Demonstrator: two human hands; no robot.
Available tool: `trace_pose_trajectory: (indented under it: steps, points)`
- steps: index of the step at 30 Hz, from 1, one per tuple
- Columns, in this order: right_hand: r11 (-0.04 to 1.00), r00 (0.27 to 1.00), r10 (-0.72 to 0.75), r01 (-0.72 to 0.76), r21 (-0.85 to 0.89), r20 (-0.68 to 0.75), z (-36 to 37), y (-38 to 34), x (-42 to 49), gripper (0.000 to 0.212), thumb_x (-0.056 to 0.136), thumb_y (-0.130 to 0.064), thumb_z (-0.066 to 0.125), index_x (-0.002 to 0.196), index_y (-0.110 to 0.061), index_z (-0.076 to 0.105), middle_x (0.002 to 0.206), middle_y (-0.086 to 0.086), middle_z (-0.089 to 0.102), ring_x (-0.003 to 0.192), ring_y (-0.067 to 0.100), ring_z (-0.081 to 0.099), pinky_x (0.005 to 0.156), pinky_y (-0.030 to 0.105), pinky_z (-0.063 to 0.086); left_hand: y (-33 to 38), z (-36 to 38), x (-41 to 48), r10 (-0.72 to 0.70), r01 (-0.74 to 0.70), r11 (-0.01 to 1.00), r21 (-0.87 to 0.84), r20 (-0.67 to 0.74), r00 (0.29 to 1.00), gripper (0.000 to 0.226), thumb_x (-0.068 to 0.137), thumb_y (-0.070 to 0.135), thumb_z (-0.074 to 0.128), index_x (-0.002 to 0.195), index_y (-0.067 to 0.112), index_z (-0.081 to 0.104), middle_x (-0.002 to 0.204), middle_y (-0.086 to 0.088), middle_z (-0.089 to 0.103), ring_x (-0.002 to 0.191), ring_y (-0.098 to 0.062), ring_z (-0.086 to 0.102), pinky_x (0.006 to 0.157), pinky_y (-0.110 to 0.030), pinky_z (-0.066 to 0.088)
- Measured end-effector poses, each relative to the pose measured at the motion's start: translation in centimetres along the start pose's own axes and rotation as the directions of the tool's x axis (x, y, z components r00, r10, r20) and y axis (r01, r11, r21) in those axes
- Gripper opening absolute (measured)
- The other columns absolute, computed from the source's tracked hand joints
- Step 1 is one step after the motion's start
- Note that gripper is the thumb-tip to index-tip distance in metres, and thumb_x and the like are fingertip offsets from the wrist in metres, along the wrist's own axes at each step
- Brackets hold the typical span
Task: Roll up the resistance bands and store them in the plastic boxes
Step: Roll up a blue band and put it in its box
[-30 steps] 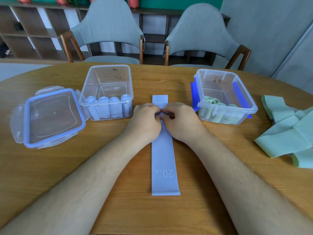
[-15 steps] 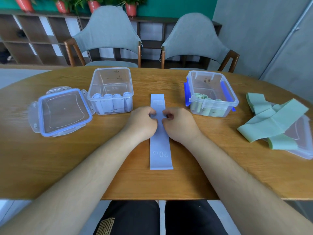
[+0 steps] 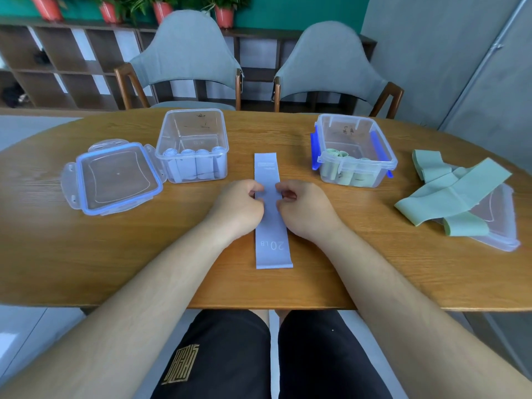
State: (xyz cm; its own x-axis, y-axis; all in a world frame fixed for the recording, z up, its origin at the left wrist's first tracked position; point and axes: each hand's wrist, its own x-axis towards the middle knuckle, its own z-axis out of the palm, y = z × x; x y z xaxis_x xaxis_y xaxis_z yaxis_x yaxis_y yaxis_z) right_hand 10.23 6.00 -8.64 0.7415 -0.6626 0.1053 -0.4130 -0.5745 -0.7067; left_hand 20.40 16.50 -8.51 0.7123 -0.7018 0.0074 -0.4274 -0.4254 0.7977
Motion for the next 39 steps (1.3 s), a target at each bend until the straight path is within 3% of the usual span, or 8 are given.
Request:
trace_pose_trajectory:
  steps: [3,5,8,16,22,26,34,39]
  points:
    - [0.986,0.991,-0.129,0.124,-0.111,-0.039,-0.1,0.5,-1.4,0.038,0.094,-0.008,0.054,0.131,-0.008,0.062,0.131,0.005,0.064,0.126,0.020,0.055,0.095,0.009,0.029,-0.5,0.0,-1.8,0.155,-0.154,0.971,0.184,0.007,0.988,0.035,0.101,0.013,0.050,0.135,0.012,0.060,0.148,-0.002,0.050,0.134,-0.015,0.047,0.101,-0.015,0.031]
    - [0.957,0.972,-0.234,0.234,-0.174,0.022,0.0,0.9,-2.1,0.040,0.094,-0.011,0.053,0.133,-0.010,0.061,0.141,0.006,0.057,0.136,0.020,0.047,0.112,0.017,0.026,-0.9,0.3,-2.6,0.268,-0.278,0.917,0.287,0.073,0.961,0.034,0.102,0.014,0.047,0.132,0.010,0.062,0.152,-0.002,0.046,0.141,-0.016,0.040,0.108,-0.015,0.025]
    - [0.929,0.937,-0.290,0.324,-0.177,0.196,0.2,1.7,-2.7,0.046,0.100,-0.019,0.043,0.146,-0.014,0.049,0.152,0.003,0.047,0.145,0.016,0.036,0.120,0.036,0.028,-1.8,0.5,-3.0,0.321,-0.360,0.860,0.362,0.163,0.933,0.040,0.104,0.021,0.042,0.142,0.015,0.054,0.157,0.002,0.041,0.146,-0.016,0.033,0.120,-0.036,0.027]
    - [0.864,0.888,-0.273,0.396,-0.310,0.371,-1.0,2.0,-5.5,0.055,0.108,-0.034,0.031,0.158,-0.015,0.021,0.166,-0.002,0.012,0.153,0.006,0.003,0.123,0.024,-0.001,-2.4,-0.5,-5.6,0.325,-0.391,0.856,0.339,0.237,0.916,0.048,0.107,0.028,0.039,0.153,0.016,0.036,0.163,0.008,0.025,0.150,-0.003,0.018,0.124,-0.030,0.016]
    - [0.893,0.894,-0.330,0.400,-0.207,0.304,-1.9,1.9,-7.6,0.050,0.106,-0.028,0.041,0.154,-0.015,0.035,0.163,-0.002,0.023,0.150,0.003,0.016,0.124,0.023,0.007,-3.1,-1.3,-8.1,0.356,-0.399,0.854,0.336,0.184,0.916,0.046,0.105,0.034,0.044,0.149,0.020,0.045,0.159,0.013,0.033,0.147,-0.002,0.026,0.123,-0.035,0.023]
    - [0.890,0.875,-0.338,0.417,-0.185,0.346,-1.5,2.0,-7.9,0.050,0.106,-0.027,0.041,0.154,-0.013,0.034,0.163,-0.001,0.025,0.152,0.008,0.014,0.125,0.031,0.011,-3.0,-1.1,-8.4,0.364,-0.419,0.853,0.312,0.220,0.905,0.047,0.105,0.034,0.042,0.150,0.021,0.042,0.160,0.013,0.031,0.148,0.002,0.021,0.124,-0.035,0.022]
    - [0.907,0.873,-0.364,0.412,-0.091,0.323,-1.7,2.4,-9.9,0.050,0.105,-0.028,0.046,0.153,-0.015,0.037,0.161,-0.003,0.029,0.151,0.004,0.015,0.125,0.031,0.014,-3.3,-1.1,-10.2,0.402,-0.457,0.822,0.340,0.223,0.888,0.055,0.101,0.047,0.035,0.151,0.023,0.041,0.161,0.014,0.027,0.149,0.003,0.015,0.124,-0.032,0.018]
    - [0.904,0.871,-0.376,0.420,-0.081,0.318,-2.0,2.9,-10.7,0.053,0.103,-0.030,0.045,0.152,-0.014,0.038,0.161,-0.003,0.028,0.150,0.002,0.015,0.125,0.026,0.011,-3.6,-1.3,-10.8,0.429,-0.479,0.813,0.332,0.217,0.877,0.046,0.105,0.038,0.040,0.149,0.024,0.044,0.159,0.018,0.030,0.147,0.007,0.018,0.124,-0.030,0.017]
